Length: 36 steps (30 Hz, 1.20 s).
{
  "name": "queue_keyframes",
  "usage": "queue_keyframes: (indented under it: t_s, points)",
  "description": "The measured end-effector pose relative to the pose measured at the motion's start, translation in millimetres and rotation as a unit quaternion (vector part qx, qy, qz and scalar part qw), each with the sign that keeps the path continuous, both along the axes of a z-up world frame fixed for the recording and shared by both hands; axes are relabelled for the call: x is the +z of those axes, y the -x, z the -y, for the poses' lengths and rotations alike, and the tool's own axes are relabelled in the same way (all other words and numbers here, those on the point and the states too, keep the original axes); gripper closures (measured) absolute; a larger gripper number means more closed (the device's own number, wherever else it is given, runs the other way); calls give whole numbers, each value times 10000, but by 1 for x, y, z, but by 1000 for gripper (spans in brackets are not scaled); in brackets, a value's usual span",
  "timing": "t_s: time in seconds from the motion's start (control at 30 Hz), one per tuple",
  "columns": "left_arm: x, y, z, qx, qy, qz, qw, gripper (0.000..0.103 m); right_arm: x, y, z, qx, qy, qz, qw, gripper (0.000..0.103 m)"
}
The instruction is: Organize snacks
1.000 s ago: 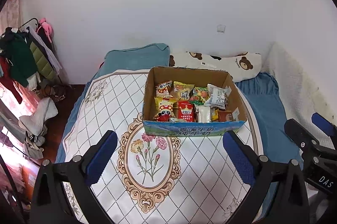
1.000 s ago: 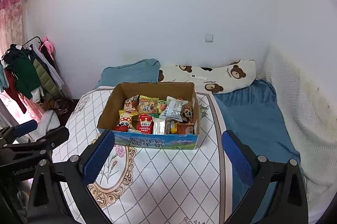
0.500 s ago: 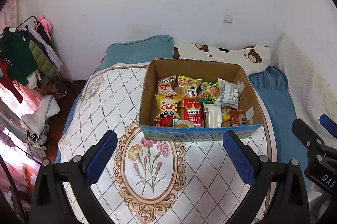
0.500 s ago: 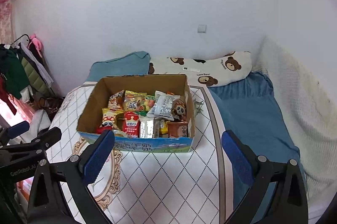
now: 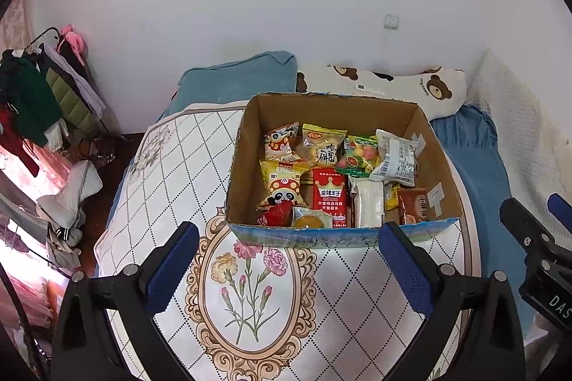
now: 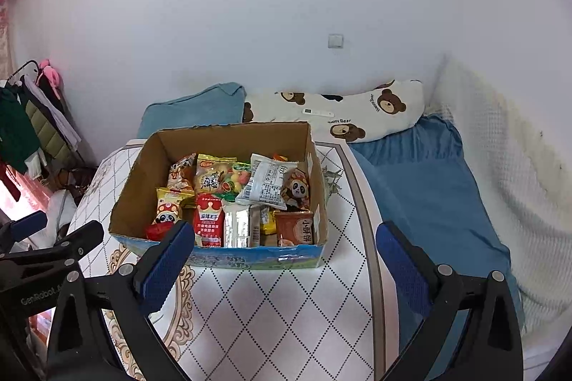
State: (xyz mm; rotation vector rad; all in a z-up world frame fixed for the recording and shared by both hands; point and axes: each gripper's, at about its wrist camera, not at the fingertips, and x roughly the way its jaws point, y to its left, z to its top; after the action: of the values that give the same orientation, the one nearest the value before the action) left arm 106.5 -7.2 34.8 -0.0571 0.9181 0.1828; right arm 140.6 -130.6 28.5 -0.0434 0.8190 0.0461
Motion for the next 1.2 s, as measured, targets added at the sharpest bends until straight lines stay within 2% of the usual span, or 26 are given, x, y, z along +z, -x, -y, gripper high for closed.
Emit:
queue_keyframes:
  t_s: [0.47, 1.2]
  points:
    - [-5, -3, 1, -56, 100, -89, 9999, 0, -7, -2, 3, 5, -34, -77, 10000, 0]
    - [1, 0, 0, -77, 172, -27, 9998, 0, 1, 0, 2, 40, -35, -43, 10000, 0]
